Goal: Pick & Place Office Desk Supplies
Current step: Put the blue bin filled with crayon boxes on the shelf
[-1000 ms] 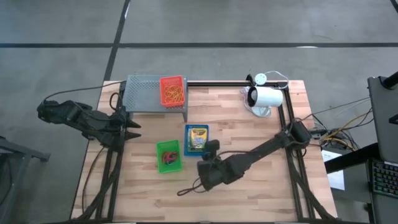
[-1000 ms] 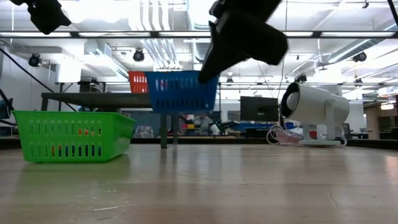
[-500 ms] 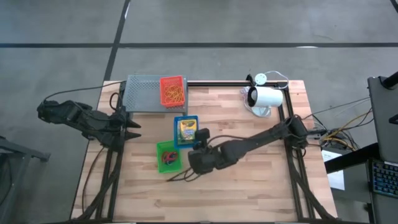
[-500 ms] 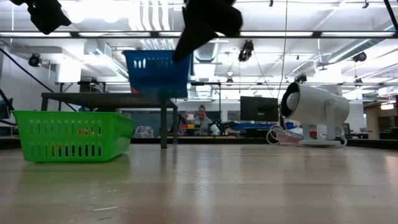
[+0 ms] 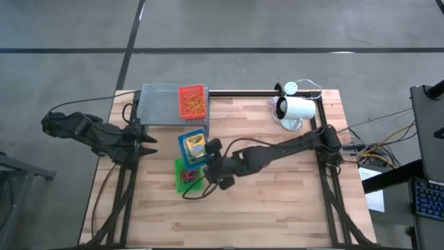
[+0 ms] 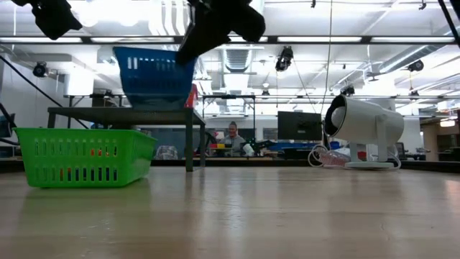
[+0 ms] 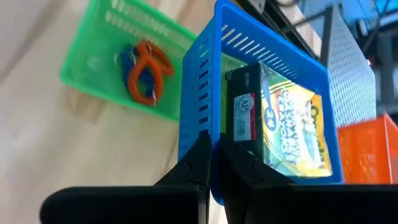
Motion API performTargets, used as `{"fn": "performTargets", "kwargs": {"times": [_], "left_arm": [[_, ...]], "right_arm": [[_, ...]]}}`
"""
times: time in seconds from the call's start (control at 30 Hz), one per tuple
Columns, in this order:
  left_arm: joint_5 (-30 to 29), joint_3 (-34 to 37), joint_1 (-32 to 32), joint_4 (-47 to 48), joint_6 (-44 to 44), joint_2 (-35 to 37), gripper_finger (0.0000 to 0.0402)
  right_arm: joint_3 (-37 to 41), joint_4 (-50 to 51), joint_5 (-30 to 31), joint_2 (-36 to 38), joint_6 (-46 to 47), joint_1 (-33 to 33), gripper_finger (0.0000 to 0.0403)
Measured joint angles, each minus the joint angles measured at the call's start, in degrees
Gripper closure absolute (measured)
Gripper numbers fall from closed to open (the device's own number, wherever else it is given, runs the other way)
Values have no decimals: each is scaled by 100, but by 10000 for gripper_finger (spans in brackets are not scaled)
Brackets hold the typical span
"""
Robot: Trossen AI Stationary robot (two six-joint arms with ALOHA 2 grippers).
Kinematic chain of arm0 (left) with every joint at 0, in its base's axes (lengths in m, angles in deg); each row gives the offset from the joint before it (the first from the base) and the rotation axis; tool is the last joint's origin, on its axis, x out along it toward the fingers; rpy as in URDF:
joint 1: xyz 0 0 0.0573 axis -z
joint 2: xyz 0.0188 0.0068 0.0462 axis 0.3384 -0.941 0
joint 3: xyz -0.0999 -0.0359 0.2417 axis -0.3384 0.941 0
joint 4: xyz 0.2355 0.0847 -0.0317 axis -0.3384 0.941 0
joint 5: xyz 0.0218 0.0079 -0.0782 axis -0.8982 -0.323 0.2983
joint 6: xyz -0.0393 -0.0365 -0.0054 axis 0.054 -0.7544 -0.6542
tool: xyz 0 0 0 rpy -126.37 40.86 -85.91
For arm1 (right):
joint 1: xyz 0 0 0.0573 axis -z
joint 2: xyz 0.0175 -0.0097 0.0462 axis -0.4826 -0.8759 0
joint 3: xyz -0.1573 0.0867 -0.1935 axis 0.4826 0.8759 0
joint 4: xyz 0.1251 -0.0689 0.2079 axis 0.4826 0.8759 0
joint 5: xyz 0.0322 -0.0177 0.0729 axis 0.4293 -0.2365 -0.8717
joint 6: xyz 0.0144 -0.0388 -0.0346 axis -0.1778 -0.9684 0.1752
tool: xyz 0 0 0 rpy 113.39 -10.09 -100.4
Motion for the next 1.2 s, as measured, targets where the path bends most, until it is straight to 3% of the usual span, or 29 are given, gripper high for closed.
{"fn": "performTargets", "kwargs": {"times": [0.2,0.33,0.53,0.73,1.2], "left_arm": [[-1,-1,0,2,0,0,201],[-2,-2,0,2,0,0,201],[-1,-1,-2,2,-2,0,201],[-2,-2,-2,4,-2,-3,201],[-1,-1,0,1,-1,-2,201]], "right_arm": [[19,-498,-667,0,-433,218,392],[94,-915,-828,0,-971,330,392],[116,-1312,-1244,-38,-1073,559,392],[109,-1531,-1324,-298,-1501,752,392],[98,-2267,-1620,-356,-1479,977,393]]}}
